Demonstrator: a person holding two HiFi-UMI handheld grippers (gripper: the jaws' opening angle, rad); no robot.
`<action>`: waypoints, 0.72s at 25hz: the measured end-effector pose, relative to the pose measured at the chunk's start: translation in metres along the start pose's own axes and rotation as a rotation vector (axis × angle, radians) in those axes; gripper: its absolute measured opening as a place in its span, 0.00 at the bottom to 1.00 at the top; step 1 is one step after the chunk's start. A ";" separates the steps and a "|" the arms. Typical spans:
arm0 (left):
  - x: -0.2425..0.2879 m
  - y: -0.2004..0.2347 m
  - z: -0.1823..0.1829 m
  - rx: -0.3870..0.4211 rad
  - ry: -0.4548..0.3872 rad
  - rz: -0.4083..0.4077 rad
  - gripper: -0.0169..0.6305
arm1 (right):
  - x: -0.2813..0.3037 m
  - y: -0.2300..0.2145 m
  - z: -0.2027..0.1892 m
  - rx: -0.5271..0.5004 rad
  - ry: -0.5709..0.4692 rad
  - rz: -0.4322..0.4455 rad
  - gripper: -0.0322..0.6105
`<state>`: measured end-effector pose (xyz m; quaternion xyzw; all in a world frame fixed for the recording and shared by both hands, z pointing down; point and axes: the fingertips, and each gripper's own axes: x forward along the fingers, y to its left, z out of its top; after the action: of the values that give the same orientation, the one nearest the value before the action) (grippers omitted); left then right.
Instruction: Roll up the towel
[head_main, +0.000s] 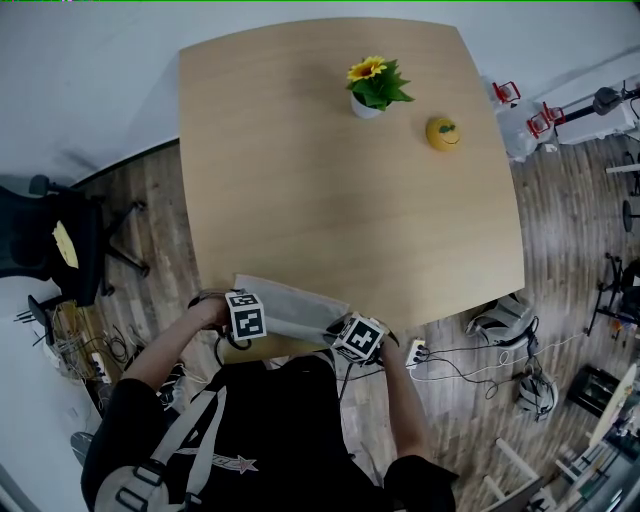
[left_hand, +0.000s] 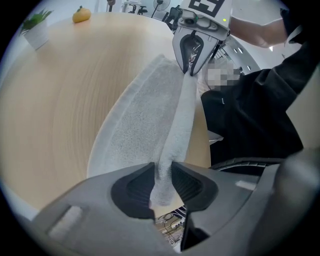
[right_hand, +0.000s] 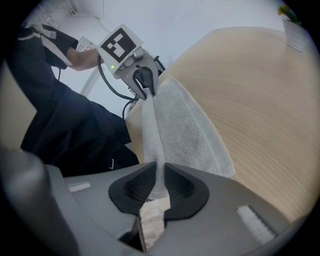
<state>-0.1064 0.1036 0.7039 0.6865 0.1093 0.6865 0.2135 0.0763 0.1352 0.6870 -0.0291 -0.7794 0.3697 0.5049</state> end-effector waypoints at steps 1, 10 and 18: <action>0.001 0.001 0.000 -0.003 0.000 0.003 0.21 | 0.001 -0.001 0.000 -0.003 -0.002 -0.008 0.15; 0.000 0.005 0.001 0.016 -0.027 0.080 0.25 | 0.002 -0.002 0.002 -0.044 -0.014 -0.111 0.16; -0.011 0.019 0.000 0.027 -0.111 0.303 0.45 | -0.002 -0.013 0.002 -0.077 -0.066 -0.388 0.34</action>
<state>-0.1092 0.0815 0.7026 0.7349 0.0018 0.6701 0.1042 0.0802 0.1242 0.6925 0.1145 -0.8002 0.2361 0.5393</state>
